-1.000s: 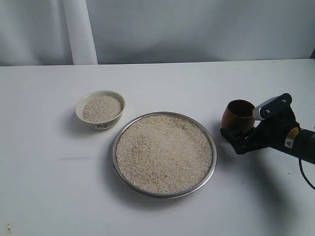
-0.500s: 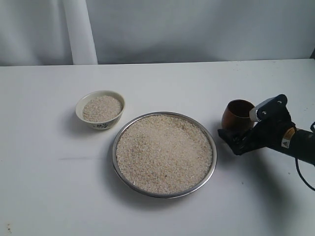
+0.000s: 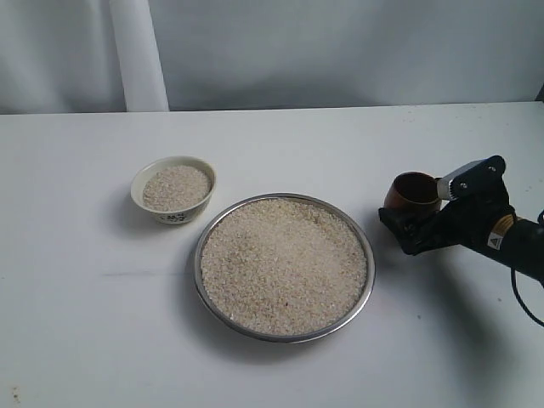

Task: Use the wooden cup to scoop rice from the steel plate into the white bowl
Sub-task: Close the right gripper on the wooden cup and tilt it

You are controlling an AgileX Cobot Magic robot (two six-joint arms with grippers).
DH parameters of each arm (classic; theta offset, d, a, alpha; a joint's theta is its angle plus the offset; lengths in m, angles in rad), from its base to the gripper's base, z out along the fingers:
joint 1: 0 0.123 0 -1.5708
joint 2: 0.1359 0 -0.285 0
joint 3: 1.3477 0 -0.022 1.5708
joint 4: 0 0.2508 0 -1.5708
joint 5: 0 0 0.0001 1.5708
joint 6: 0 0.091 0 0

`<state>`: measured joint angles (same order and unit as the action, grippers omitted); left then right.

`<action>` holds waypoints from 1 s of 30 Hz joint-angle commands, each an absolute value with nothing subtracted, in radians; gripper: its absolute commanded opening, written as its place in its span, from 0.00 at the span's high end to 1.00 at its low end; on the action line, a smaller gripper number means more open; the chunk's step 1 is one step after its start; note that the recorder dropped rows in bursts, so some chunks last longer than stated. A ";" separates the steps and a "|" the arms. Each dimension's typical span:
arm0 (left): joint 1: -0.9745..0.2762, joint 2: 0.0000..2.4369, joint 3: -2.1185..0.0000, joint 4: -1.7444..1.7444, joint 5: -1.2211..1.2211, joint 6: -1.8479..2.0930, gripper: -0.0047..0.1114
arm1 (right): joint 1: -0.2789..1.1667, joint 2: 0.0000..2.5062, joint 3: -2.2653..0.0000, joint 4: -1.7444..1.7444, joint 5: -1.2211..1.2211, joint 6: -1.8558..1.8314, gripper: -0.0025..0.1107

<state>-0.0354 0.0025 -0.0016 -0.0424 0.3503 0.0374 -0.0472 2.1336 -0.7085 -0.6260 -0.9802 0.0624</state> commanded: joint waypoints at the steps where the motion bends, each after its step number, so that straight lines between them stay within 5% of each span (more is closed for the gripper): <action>1: -0.041 0.000 0.000 -0.042 0.347 0.038 0.96 | -0.047 2.136 -0.711 -0.663 -1.003 0.060 0.05; 30: -0.041 0.000 0.000 -0.042 0.347 0.035 0.96 | 0.069 2.136 -0.711 -0.382 -0.925 -0.068 0.05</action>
